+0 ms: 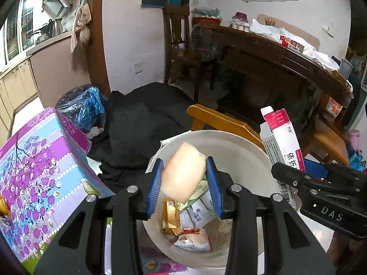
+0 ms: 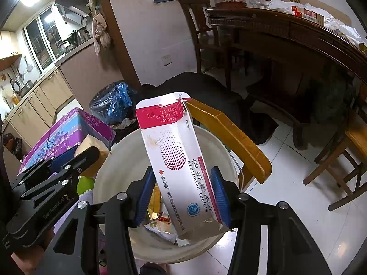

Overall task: Collect trash
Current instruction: 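Open both tools to drop the tan square and medicine box into the bucket, then move both tools back over the tablecloth toward the remaining trash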

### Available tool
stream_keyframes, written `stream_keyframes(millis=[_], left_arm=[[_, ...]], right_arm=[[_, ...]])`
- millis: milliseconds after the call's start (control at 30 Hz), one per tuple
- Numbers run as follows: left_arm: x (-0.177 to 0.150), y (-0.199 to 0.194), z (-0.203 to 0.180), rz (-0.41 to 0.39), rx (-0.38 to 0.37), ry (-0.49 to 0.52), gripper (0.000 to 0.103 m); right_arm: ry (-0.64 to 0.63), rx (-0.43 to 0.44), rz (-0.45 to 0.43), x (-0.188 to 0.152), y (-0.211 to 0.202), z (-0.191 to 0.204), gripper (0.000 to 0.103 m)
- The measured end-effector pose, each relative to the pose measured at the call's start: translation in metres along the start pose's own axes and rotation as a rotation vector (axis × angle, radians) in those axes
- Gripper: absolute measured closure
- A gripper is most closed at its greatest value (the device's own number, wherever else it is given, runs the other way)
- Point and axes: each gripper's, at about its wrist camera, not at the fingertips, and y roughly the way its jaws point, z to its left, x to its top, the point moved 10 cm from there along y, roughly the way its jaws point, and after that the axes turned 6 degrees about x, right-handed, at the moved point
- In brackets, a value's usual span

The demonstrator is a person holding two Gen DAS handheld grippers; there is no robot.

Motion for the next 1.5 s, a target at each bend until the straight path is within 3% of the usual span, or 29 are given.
stream_keyframes(millis=[333, 667, 933, 1100, 1233, 1400, 1500], left_arm=[[-0.008, 0.009, 0.006, 0.036, 0.015, -0.005, 0.06], [-0.011, 0.011, 0.005, 0.044, 0.019, 0.002, 0.059], [-0.012, -0.001, 0.007, 0.029, 0.026, 0.009, 0.051], [-0.013, -0.019, 0.014, 0.006, 0.025, 0.013, 0.048], [-0.017, -0.041, 0.031, -0.027, 0.046, 0.026, 0.045], [-0.028, -0.07, 0.068, -0.064, 0.087, 0.018, 0.044], [-0.037, -0.089, 0.104, -0.08, 0.102, -0.02, 0.044]], right_arm=[[0.001, -0.007, -0.009, 0.002, 0.001, -0.002, 0.043], [0.012, -0.001, -0.03, 0.002, -0.004, -0.003, 0.043], [-0.001, 0.014, -0.065, 0.005, -0.022, 0.003, 0.043], [-0.033, 0.015, -0.129, 0.005, -0.048, 0.015, 0.037], [-0.061, 0.035, -0.233, 0.004, -0.081, 0.033, 0.029], [-0.101, 0.083, -0.351, -0.008, -0.117, 0.066, 0.02], [-0.127, 0.134, -0.363, -0.021, -0.124, 0.095, 0.018]])
